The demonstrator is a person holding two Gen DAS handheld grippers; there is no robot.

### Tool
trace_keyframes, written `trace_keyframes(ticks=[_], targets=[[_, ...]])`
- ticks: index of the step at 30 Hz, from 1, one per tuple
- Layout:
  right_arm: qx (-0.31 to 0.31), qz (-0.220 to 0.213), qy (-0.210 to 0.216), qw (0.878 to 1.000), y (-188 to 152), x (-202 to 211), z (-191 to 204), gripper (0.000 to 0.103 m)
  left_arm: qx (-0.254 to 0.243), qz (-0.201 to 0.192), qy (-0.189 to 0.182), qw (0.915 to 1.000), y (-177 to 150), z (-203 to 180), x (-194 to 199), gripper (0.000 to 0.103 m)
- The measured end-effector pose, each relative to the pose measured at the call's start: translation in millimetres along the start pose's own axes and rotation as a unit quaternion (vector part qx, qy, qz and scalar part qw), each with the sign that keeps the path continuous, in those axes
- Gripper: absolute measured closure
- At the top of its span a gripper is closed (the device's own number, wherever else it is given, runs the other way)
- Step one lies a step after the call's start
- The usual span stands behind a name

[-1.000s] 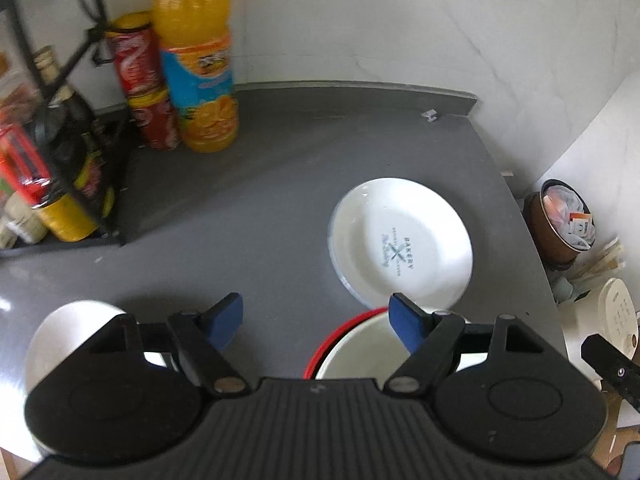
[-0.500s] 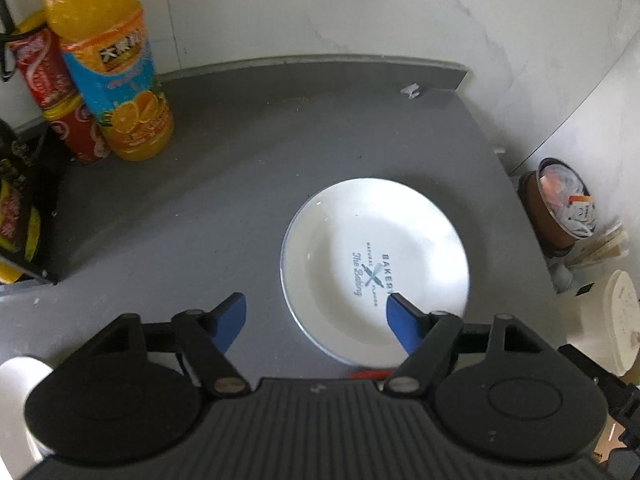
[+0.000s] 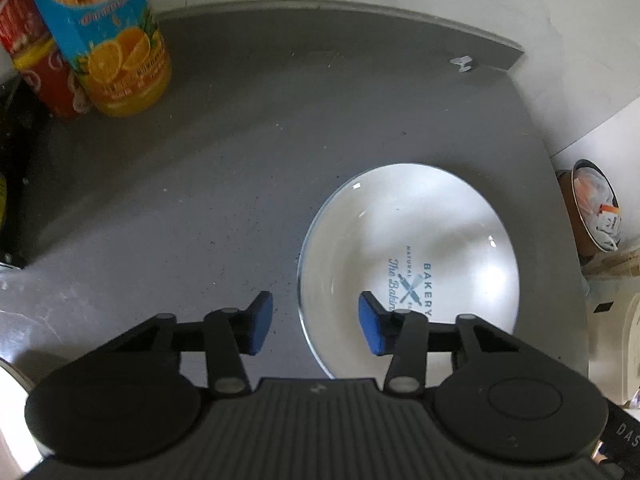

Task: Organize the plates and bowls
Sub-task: 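Close both grippers on the rim of the 'BAKERY' plate, then carry the 'BAKERY' plate with both grippers over the stacked plates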

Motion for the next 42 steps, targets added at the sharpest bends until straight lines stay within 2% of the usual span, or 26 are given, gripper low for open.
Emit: trace_keyframes(ticks=[5,12,18,25,30,38,42], targets=[[-0.001,0.022,0.003,1.0,3.1,-13.4,-2.4,0.065,0.012,0.006,-0.01,0.9999,6.6,2.3,-11.3,0.072],[0.001,0.03,0.007,1.0,11.4,-27.2,-0.5,0.068,0.031,0.009,-0.019,0.9993,12.0,2.9,-21.3,0.075],[0.003,0.043,-0.004,0.999,17.8,-41.6,-3.7,0.082,0.042,0.017,-0.019,0.9988,14.4,8.6,-25.5,0.082],[0.014,0.045,-0.003,0.999,20.1,-48.0,-1.2,0.089,0.043,0.02,-0.016,0.9987,14.3,8.2,-26.7,0.085],[0.034,0.031,-0.012,0.999,21.1,-41.4,-1.3,0.096,0.047,0.022,-0.008,0.9986,13.8,7.3,-26.2,0.085],[0.053,0.003,-0.007,0.999,32.3,-24.8,10.9,0.096,0.047,0.009,-0.015,0.9987,20.9,4.9,-16.7,0.088],[0.054,-0.011,0.0,0.998,40.2,-14.7,16.8,0.096,0.042,-0.01,-0.022,0.9988,27.9,1.8,-7.3,0.088]])
Point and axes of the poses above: each gripper's, at about its wrist camera, not at the fingertips, and x roughly against the way its jaws point, z to its left, y to its top, the point moved 9 cm from there along -x, roughly the way its jaws point, and after that the axes turned 9 degrees about -x, right-handed, at the moved point
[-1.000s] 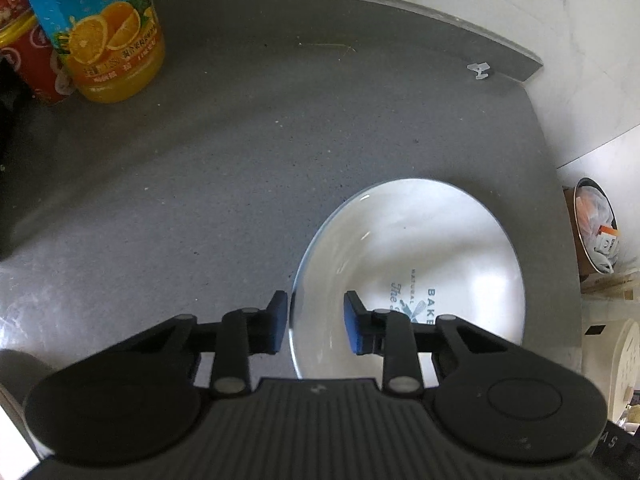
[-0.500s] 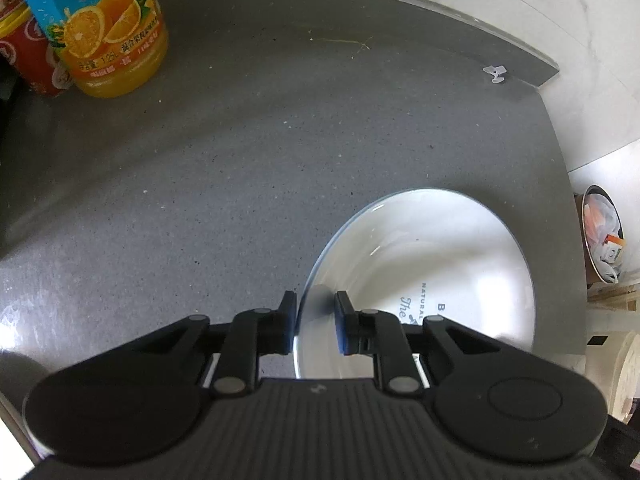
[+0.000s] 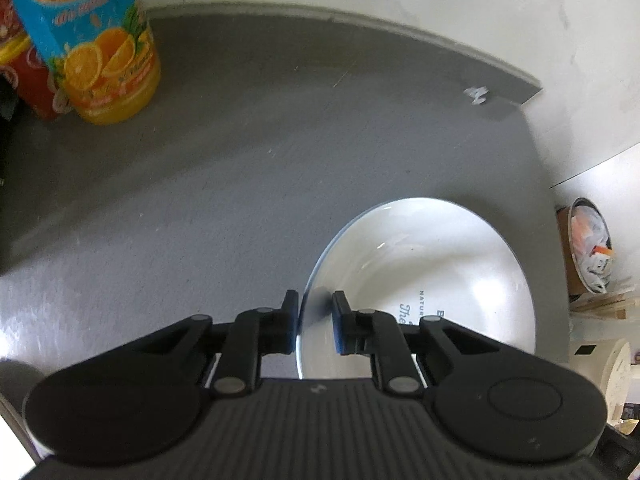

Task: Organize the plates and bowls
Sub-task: 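Carry the 'BAKERY' plate with both grippers over the stacked plates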

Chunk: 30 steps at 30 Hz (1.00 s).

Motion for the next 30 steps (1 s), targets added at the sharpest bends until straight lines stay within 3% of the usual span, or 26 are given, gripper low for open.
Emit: trace_keyframes(ticks=[17,30], targets=[[0.032,-0.041,0.021,0.998,4.0,49.8,38.9,0.095,-0.007,-0.051,-0.014,0.9986,16.1,-12.1,60.5,0.088],[0.069,-0.058,0.058,0.994,-32.6,89.3,77.6,0.095,0.006,-0.098,-0.009,0.9951,-14.5,9.4,131.8,0.088]])
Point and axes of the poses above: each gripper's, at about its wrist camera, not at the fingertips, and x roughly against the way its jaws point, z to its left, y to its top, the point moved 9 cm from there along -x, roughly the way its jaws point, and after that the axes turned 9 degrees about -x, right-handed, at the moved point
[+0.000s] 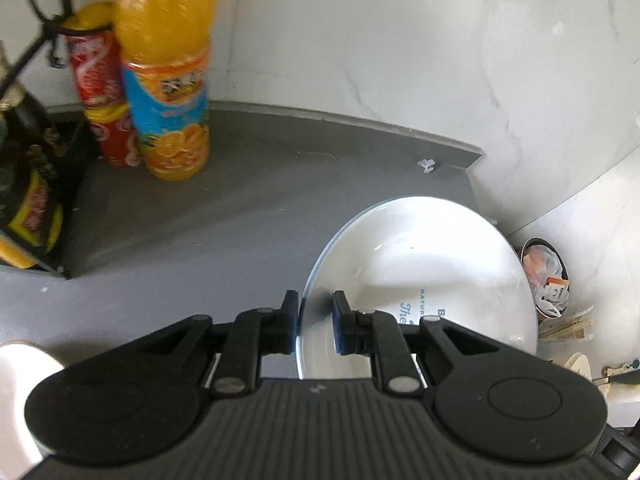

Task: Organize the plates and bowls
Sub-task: 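Carry the 'BAKERY' plate with both grippers over the stacked plates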

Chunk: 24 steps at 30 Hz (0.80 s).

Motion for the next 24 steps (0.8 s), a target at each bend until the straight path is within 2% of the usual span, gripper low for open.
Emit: trace_keyframes(ticks=[8,24], targets=[[0.022,0.004,0.011,1.0,-36.6,14.2,26.9,0.095,0.014,-0.016,0.012,0.9997,-33.6,23.4,41.9,0.088],[0.052,0.042,0.051,0.996,-129.3,18.2,82.2,0.095,0.075,-0.026,0.045,0.9958,-129.0,108.4,110.6,0.088]])
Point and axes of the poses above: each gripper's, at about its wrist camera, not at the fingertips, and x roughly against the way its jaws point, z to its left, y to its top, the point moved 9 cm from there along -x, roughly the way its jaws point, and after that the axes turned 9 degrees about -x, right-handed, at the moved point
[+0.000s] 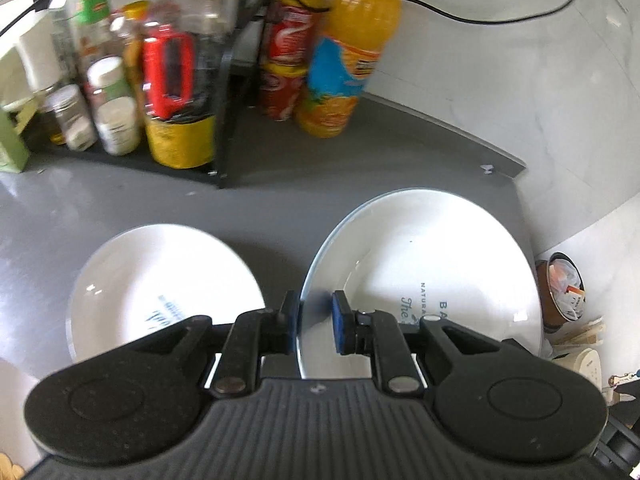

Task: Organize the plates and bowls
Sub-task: 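Carry the 'BAKERY' plate with both grippers over the stacked plates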

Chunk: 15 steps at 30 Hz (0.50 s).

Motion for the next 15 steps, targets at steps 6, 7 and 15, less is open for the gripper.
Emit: trace_keyframes(ticks=[6,7,15], targets=[[0.015,0.005,0.004,1.0,-14.2,-12.2,16.4,0.095,0.02,-0.001,0.001,0.9998,-10.7,31.2,5.7,0.087],[0.017,0.007,0.001,1.0,-16.5,-15.9,18.0,0.095,0.026,0.0,-0.003,0.9997,-12.5,36.1,4.1,0.087],[0.023,0.016,-0.02,0.999,-19.9,-34.8,35.8,0.095,0.041,0.017,-0.013,0.9989,-22.0,73.8,-11.9,0.087]])
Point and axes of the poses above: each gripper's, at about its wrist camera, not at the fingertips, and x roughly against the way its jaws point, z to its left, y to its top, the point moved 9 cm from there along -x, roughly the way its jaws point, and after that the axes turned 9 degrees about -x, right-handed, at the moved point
